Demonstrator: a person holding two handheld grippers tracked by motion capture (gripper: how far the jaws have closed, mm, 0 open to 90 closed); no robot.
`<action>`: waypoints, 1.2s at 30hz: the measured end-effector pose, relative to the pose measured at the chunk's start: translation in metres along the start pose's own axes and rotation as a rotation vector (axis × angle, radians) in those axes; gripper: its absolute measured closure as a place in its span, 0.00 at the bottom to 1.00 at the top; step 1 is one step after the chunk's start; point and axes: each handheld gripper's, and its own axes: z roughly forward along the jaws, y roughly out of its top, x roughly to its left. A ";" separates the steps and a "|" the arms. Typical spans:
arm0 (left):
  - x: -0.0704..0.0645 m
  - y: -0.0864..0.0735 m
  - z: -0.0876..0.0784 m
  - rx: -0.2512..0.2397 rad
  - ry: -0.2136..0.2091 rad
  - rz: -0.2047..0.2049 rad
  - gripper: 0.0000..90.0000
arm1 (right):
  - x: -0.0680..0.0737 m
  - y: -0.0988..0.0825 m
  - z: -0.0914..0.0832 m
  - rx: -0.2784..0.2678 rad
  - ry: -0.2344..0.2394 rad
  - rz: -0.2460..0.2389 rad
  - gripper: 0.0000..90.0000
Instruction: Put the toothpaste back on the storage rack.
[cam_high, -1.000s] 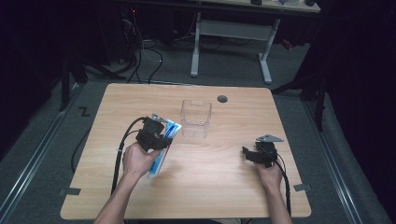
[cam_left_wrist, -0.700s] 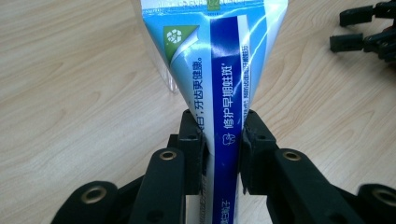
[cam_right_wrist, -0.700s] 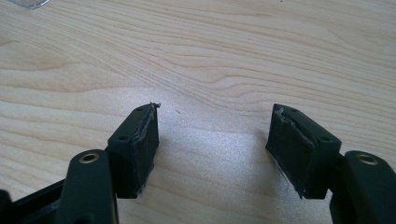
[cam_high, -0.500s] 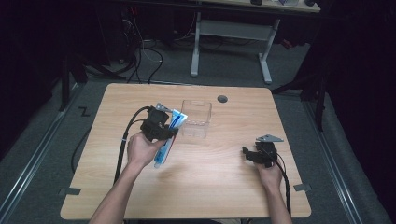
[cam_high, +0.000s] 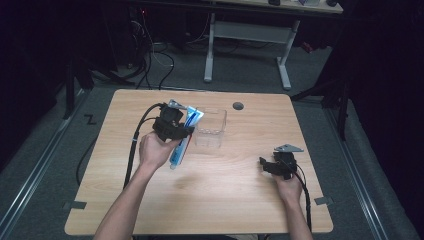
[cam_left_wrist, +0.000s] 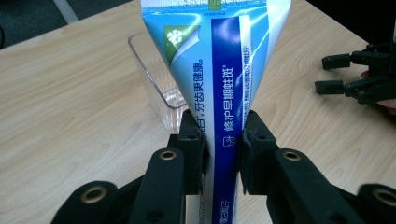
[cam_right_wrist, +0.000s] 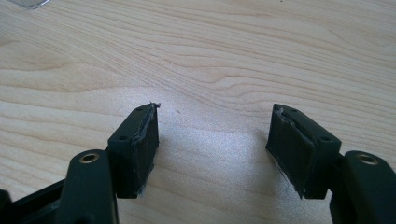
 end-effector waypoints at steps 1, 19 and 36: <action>0.000 0.002 0.000 -0.005 -0.001 0.001 0.82 | 0.000 0.000 0.000 0.000 0.000 0.000 0.38; -0.002 0.037 0.002 -0.079 -0.038 0.007 0.82 | 0.000 0.000 0.000 0.000 0.000 0.000 0.38; -0.006 0.065 0.016 -0.101 -0.058 0.031 0.82 | 0.000 0.000 0.000 0.000 0.001 -0.001 0.37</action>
